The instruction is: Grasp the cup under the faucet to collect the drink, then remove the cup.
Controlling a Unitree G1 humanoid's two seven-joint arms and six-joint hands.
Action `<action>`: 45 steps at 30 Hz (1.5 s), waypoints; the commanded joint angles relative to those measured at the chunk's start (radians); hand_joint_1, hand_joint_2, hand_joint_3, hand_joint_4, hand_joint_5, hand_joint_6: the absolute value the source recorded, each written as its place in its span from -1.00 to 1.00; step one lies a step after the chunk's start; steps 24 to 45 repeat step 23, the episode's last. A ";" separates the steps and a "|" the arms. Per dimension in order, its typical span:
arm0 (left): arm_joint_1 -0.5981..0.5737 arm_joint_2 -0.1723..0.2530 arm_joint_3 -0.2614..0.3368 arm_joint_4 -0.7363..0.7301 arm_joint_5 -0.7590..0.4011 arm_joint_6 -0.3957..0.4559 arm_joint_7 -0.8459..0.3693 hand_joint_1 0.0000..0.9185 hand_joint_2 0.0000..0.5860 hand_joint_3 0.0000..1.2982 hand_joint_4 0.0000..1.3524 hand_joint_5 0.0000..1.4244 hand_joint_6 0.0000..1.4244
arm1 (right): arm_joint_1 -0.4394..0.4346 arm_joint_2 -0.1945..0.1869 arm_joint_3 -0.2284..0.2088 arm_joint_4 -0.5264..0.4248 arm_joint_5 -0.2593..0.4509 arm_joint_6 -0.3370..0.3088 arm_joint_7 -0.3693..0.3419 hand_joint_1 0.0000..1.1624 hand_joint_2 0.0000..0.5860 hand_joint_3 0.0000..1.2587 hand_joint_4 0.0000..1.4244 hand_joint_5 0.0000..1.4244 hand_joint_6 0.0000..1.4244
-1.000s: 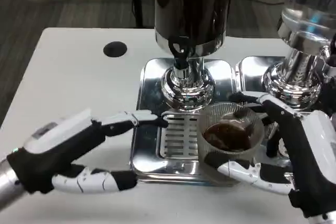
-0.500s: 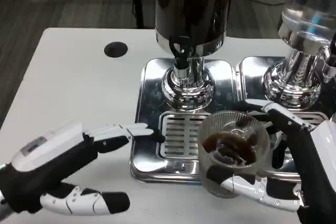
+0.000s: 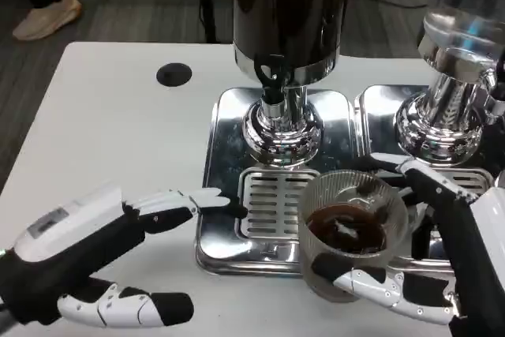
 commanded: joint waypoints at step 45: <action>-0.012 0.011 0.006 0.023 -0.011 -0.001 0.000 -1.00 -0.55 -0.62 -0.76 -0.76 -0.69 | -0.024 0.019 -0.018 -0.026 0.014 -0.063 -0.017 0.24 -0.24 0.03 0.01 0.29 0.64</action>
